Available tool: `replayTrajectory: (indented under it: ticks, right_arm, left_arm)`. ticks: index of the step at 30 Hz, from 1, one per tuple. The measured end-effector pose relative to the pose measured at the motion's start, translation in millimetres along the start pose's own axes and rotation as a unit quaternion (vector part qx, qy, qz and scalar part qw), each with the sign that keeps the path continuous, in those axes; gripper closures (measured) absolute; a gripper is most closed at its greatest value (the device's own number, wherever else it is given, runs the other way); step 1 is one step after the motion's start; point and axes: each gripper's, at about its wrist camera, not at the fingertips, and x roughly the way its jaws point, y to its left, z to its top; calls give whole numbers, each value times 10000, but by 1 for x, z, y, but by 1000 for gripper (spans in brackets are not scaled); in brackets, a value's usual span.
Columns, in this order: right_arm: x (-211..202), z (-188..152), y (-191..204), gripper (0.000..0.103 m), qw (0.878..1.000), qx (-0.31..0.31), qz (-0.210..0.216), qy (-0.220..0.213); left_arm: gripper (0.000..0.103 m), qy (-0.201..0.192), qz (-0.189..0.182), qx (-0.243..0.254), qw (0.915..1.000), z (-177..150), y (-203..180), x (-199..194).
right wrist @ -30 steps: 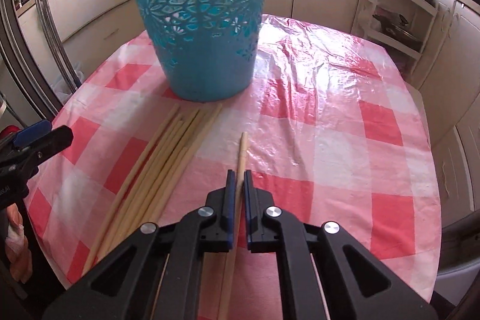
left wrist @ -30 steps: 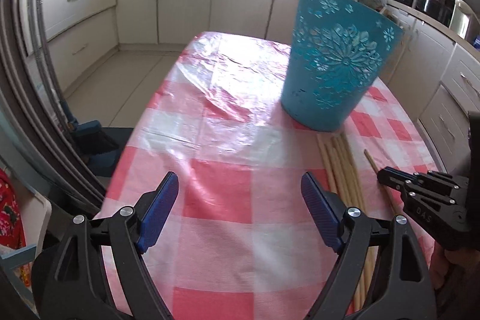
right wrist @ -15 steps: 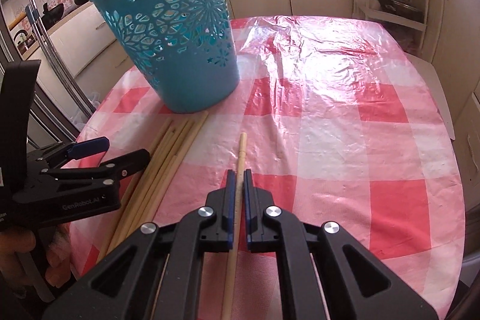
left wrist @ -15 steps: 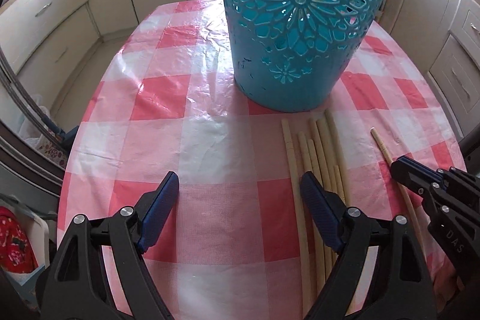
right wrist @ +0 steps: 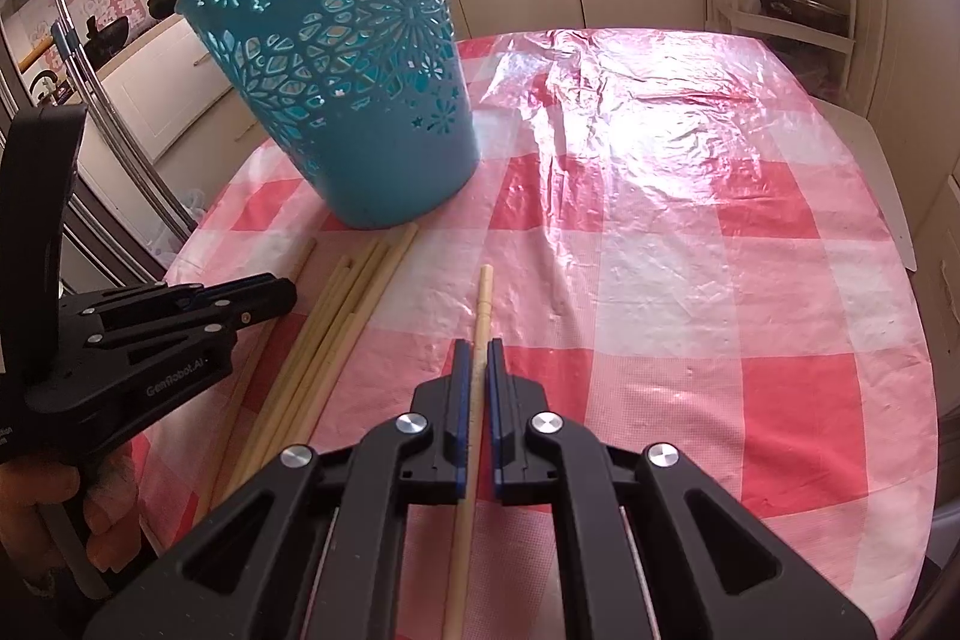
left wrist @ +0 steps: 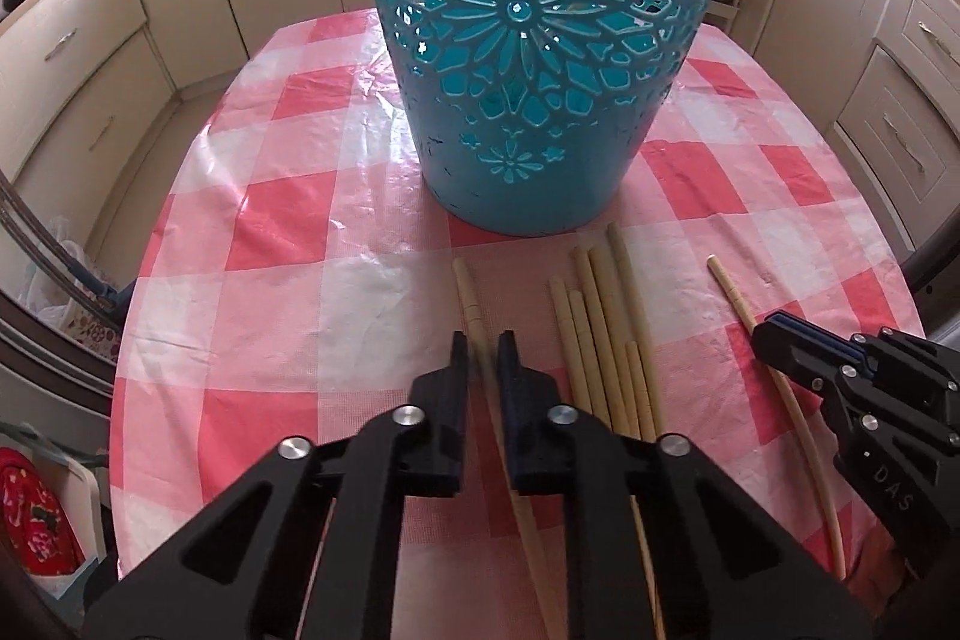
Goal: Organize utensils
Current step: 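Close the left gripper on another wooden chopstick, then lift the chopstick over the basket with the left gripper and release it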
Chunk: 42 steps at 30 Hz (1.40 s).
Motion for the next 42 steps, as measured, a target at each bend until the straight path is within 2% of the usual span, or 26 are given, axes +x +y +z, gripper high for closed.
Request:
replayTrajectory:
  ticks: [3,7,8,10,13,14,15,16,19,23,26,30,36,42]
  right_arm:
    - [0,0,0,97,10000,-1,-3,-2]
    - [0,0,0,97,10000,-7,-8,-3]
    - [0,0,0,97,10000,-7,-7,-3]
    - [0,0,-1,97,10000,6,9,-3]
    - [0,0,-2,97,10000,54,60,0]
    - [0,1,-3,97,9999,71,76,1]
    - [1,1,-3,97,9999,85,92,3]
    - [1,1,-3,97,9999,93,103,5]
    - [1,1,-4,97,9998,116,128,5]
    - [1,1,-6,97,9996,189,197,6]
    - [1,1,-6,97,9996,193,200,3]
    - [1,1,-6,97,9996,196,204,2]
    - [1,1,-7,97,9996,194,204,1]
    - [0,1,-11,97,9990,306,315,2]
  left_arm:
    - [98,27,-116,-204,9997,-10,8,-6]
    - [96,216,-225,-216,9993,-10,10,-8]
    - [94,258,-195,-218,9992,-7,11,-7]
    - [76,307,-74,-178,9993,-1,12,-3]
    - [74,350,115,-6,9993,7,10,4]
    - [75,331,150,79,9993,8,8,4]
    - [84,325,108,119,9993,9,7,4]
    - [98,328,84,158,9993,9,5,4]
    - [98,350,33,180,9992,7,5,0]
    - [98,251,-180,-244,9992,1,31,-17]
    - [98,-84,-298,-612,9976,7,60,-48]
    - [98,-833,-610,-966,9900,28,87,-107]
    - [98,-2139,-985,-1028,9664,77,84,-180]
    - [98,-3169,-879,-989,9392,137,61,-209]
